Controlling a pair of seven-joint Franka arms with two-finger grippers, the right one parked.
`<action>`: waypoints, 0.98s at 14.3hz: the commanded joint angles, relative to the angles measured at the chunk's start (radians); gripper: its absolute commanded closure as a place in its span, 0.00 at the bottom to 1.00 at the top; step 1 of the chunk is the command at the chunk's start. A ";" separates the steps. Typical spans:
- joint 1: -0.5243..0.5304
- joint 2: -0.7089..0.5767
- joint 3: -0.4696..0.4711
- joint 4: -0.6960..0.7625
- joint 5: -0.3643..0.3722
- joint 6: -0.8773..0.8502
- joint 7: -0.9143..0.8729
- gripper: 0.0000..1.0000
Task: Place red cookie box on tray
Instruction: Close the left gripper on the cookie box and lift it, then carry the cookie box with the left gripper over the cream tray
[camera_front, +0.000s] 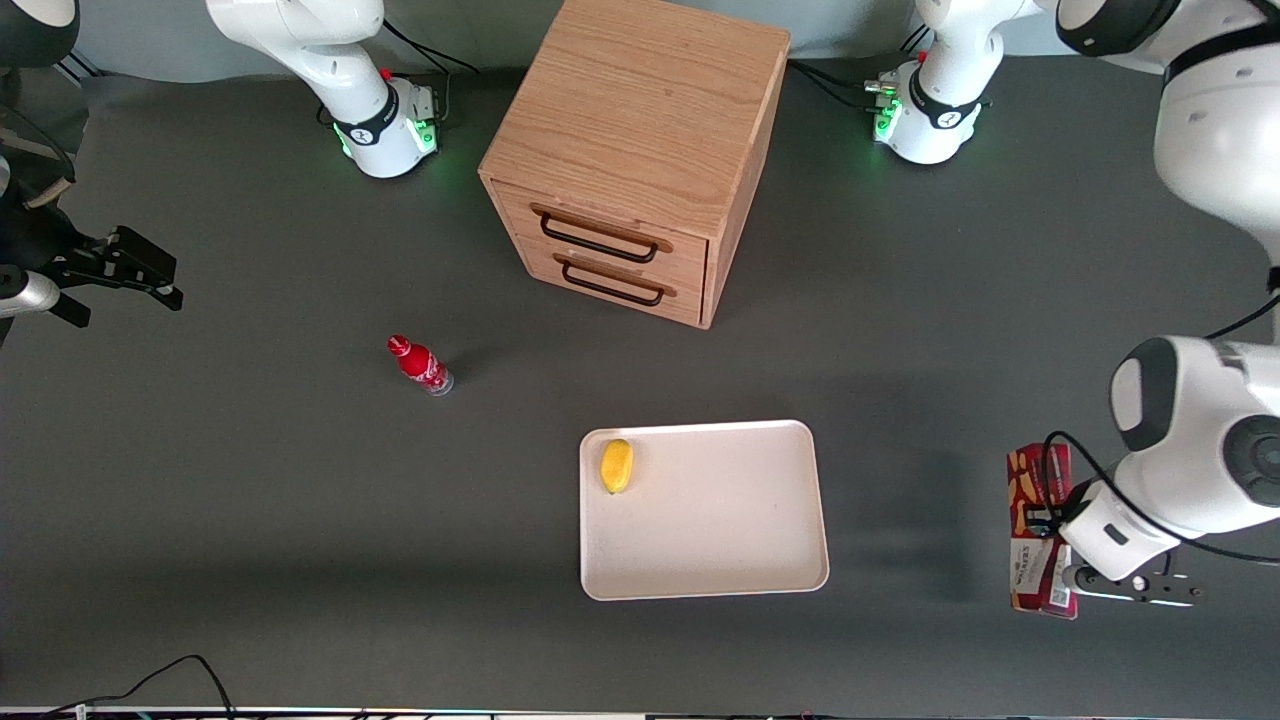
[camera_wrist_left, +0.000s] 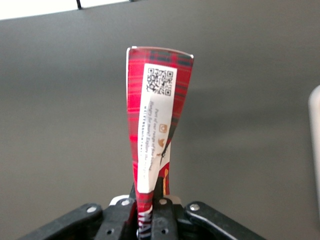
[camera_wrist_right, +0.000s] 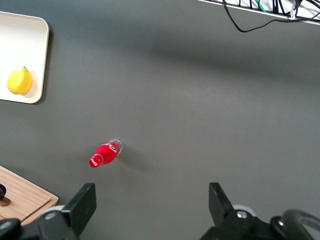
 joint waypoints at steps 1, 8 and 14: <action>-0.060 -0.078 -0.052 0.102 -0.013 -0.235 -0.124 1.00; -0.223 -0.053 -0.145 0.148 -0.012 -0.178 -0.506 1.00; -0.298 0.099 -0.132 0.089 0.015 0.074 -0.586 1.00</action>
